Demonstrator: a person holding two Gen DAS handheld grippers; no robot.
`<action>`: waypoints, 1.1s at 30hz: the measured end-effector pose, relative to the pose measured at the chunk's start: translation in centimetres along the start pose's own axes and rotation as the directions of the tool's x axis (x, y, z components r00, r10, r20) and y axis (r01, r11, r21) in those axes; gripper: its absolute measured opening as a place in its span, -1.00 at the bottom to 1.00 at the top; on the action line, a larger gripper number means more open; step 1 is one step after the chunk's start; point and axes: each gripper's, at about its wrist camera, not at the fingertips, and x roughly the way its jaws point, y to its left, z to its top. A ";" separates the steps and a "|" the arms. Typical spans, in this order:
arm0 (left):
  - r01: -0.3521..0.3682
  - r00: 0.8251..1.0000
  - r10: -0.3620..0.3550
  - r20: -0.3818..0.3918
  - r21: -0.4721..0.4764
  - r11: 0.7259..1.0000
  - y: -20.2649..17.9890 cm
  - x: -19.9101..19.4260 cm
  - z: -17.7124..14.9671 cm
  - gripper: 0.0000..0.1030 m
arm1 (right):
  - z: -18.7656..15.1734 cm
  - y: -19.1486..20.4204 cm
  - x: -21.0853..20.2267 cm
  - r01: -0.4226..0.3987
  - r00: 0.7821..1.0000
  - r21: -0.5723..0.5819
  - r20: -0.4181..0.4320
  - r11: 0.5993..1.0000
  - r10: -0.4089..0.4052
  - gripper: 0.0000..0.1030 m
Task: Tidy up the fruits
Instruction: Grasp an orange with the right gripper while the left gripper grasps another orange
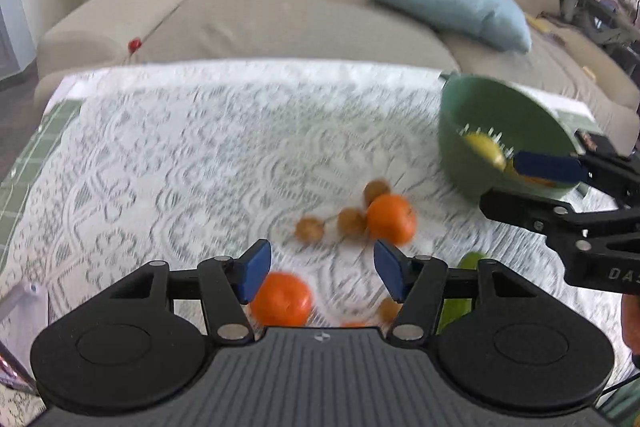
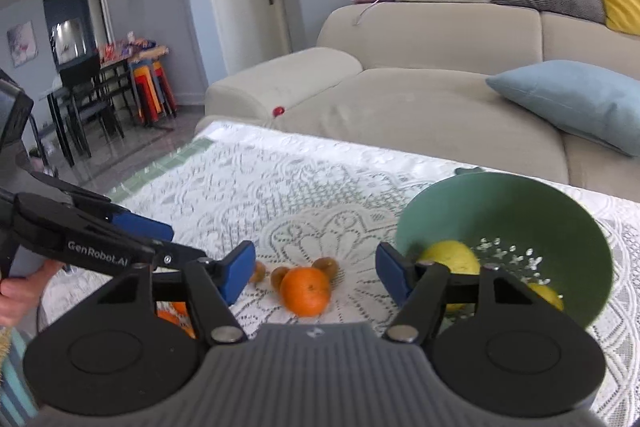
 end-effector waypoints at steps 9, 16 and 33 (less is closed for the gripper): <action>-0.034 0.999 0.034 -0.002 0.051 0.998 1.0 1.0 -2.7 0.36 | -1.8 1.6 5.5 0.044 0.993 -0.082 -0.107 0.996 -0.053 0.09; -0.042 0.999 0.043 -0.009 0.051 0.998 1.6 2.0 -3.6 0.36 | -2.2 1.5 8.4 0.048 0.985 -0.073 -0.162 0.996 -0.060 0.06; -0.035 0.999 0.034 0.010 0.055 0.998 1.9 3.1 -4.4 0.37 | -2.6 0.9 11.1 0.023 0.978 -0.022 -0.206 0.999 -0.027 0.05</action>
